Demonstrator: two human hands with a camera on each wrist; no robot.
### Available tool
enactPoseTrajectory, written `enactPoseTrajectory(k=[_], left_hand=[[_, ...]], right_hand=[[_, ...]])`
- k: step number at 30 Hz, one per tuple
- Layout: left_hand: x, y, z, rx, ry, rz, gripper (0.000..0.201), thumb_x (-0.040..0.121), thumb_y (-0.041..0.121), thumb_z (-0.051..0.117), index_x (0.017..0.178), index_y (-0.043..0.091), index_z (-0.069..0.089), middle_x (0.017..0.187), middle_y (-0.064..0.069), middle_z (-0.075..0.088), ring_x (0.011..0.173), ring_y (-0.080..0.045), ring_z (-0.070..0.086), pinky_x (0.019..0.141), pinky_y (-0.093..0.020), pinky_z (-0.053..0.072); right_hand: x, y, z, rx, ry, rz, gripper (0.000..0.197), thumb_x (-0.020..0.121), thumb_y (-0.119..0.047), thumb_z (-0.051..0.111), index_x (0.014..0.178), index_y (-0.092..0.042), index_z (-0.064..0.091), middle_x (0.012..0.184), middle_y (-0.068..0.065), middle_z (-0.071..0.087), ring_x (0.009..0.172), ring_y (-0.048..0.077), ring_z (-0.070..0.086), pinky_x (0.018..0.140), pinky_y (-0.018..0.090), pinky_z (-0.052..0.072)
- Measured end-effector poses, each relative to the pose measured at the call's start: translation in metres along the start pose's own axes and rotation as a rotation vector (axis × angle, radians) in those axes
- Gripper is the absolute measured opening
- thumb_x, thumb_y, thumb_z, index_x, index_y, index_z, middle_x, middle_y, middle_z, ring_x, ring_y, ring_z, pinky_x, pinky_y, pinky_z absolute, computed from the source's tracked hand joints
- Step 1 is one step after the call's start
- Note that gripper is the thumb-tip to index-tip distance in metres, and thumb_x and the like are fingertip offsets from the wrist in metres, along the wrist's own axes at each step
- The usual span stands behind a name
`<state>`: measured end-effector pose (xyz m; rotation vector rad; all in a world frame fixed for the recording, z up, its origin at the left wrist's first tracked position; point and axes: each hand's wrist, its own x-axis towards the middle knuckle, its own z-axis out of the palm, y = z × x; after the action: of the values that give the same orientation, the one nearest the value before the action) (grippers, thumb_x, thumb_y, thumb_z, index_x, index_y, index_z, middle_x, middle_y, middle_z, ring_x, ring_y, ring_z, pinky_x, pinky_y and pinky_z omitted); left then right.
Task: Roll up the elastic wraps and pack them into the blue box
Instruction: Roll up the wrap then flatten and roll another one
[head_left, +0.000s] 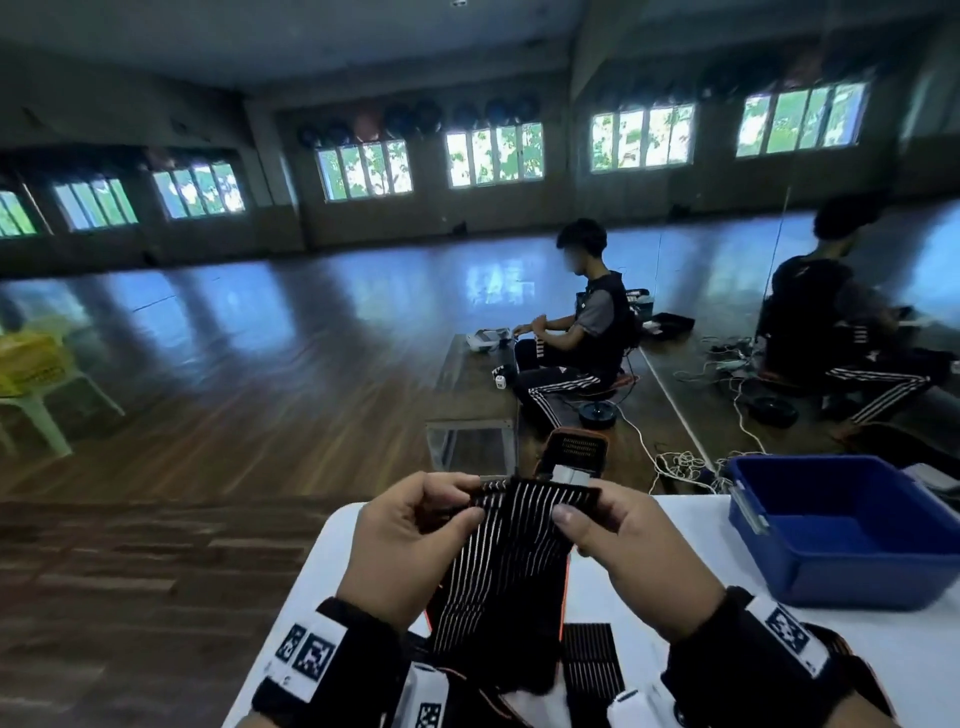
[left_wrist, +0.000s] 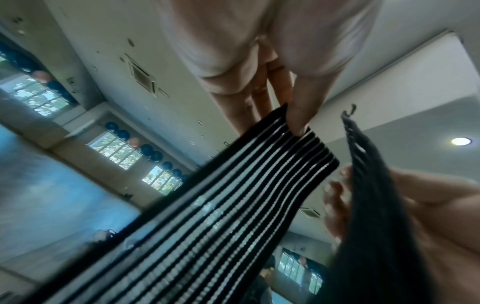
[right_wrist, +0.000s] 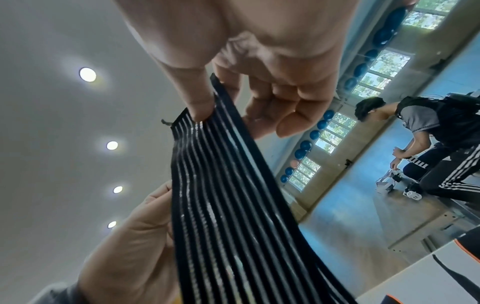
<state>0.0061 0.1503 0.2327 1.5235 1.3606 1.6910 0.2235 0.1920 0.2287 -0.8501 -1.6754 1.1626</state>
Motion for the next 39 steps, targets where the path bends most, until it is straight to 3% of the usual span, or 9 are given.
enactPoseTrajectory(k=[2,4,8,13,17,21,25,29,39], left_hand=[[-0.004,0.004,0.014,0.002,-0.015,0.043,0.019,0.071,0.006,0.082,0.071,0.019,0.067,0.098,-0.005,0.077,0.095,-0.022,0.074,0.086,-0.038,0.058],[-0.01,0.009,0.029,0.001,-0.023,0.081,0.013,0.068,0.019,0.081,0.073,0.02,0.07,0.099,-0.003,0.077,0.097,-0.021,0.073,0.085,-0.034,0.058],[-0.019,0.022,0.062,-0.074,-0.029,-0.027,0.022,0.078,0.005,0.081,0.094,0.02,0.079,0.094,-0.005,0.078,0.089,-0.025,0.074,0.082,-0.049,0.059],[-0.011,0.044,0.102,-0.198,0.03,-0.029,0.039,0.076,-0.022,0.069,0.103,0.006,0.068,0.09,-0.002,0.077,0.077,-0.016,0.072,0.069,-0.023,0.057],[-0.007,0.053,0.126,-0.22,-0.044,-0.012,0.041,0.078,-0.022,0.067,0.104,0.009,0.068,0.098,-0.01,0.076,0.092,-0.022,0.072,0.083,-0.031,0.058],[-0.018,0.066,0.154,-0.117,-0.094,0.076,0.042,0.091,-0.016,0.056,0.117,0.015,0.066,0.104,-0.008,0.075,0.1,-0.019,0.071,0.086,-0.031,0.057],[-0.028,0.079,0.179,-0.159,-0.117,0.094,0.048,0.093,-0.005,0.06,0.135,0.019,0.054,0.113,-0.008,0.07,0.105,-0.017,0.069,0.085,-0.029,0.056],[-0.032,0.085,0.194,-0.035,-0.025,0.165,0.039,0.09,-0.002,0.066,0.119,0.023,0.065,0.105,0.001,0.073,0.099,-0.017,0.07,0.085,-0.037,0.058],[-0.055,0.102,0.221,0.011,0.106,0.204,0.015,0.093,0.009,0.066,0.091,0.022,0.073,0.087,0.005,0.075,0.085,-0.014,0.071,0.077,-0.033,0.056]], right_hand=[[-0.001,-0.003,-0.007,0.065,0.044,0.008,0.011,0.096,-0.013,0.061,0.094,-0.009,0.071,0.079,0.001,0.071,0.071,0.005,0.063,0.067,0.02,0.05],[-0.003,-0.001,-0.018,0.099,0.099,0.017,0.011,0.097,-0.014,0.061,0.094,-0.012,0.071,0.086,0.004,0.074,0.08,0.017,0.069,0.077,0.034,0.057],[-0.01,0.003,-0.04,0.173,0.168,0.061,0.012,0.096,-0.013,0.062,0.098,-0.013,0.074,0.097,0.014,0.075,0.095,0.038,0.07,0.088,0.06,0.055],[-0.018,-0.002,-0.068,0.118,0.242,0.061,0.011,0.093,-0.013,0.066,0.093,-0.019,0.075,0.089,0.007,0.077,0.084,0.026,0.073,0.082,0.053,0.059],[-0.02,-0.006,-0.091,0.066,0.344,0.038,0.009,0.086,-0.009,0.073,0.086,-0.015,0.066,0.083,0.009,0.072,0.077,0.024,0.07,0.076,0.047,0.06],[-0.026,-0.015,-0.108,0.125,0.397,0.029,0.029,0.084,-0.007,0.074,0.102,-0.019,0.054,0.094,0.012,0.07,0.085,0.027,0.07,0.075,0.038,0.06],[-0.034,-0.026,-0.122,0.086,0.358,-0.023,0.02,0.087,-0.01,0.073,0.102,-0.019,0.063,0.092,0.007,0.073,0.085,0.021,0.072,0.08,0.043,0.061],[-0.043,-0.033,-0.133,0.016,0.276,-0.078,0.002,0.091,-0.018,0.069,0.093,-0.017,0.067,0.088,0.0,0.073,0.081,0.014,0.072,0.078,0.046,0.06],[-0.074,-0.038,-0.152,-0.054,0.127,-0.12,0.024,0.097,-0.037,0.048,0.103,-0.016,0.057,0.095,0.007,0.069,0.091,0.025,0.067,0.083,0.057,0.053]])
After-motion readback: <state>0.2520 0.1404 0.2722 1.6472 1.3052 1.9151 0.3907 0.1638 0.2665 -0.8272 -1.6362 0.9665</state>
